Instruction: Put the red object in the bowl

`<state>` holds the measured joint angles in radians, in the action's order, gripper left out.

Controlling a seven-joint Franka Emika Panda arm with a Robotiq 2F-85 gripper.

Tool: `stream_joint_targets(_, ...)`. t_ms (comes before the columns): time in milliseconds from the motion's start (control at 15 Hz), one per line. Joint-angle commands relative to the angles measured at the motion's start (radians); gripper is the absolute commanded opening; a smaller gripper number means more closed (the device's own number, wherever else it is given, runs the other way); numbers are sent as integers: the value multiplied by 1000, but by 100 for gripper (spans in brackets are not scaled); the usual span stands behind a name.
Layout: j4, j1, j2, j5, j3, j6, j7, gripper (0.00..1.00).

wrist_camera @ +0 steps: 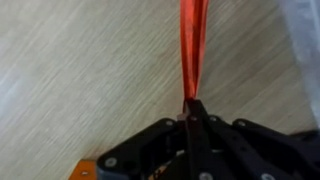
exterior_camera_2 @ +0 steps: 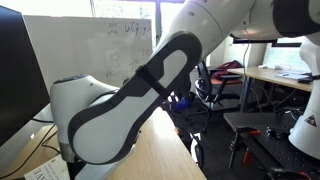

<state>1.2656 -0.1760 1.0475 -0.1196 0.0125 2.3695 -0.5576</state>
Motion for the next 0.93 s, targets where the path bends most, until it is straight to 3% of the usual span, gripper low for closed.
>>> stream_joint_targets(0,62,-31,-69,-44,-3,9,-40,0)
stream_joint_targets(467,147,-267,-127,33,127,68,-403,0)
stream_joint_targets(867,328,-379,-203,126,196,82,-701,0)
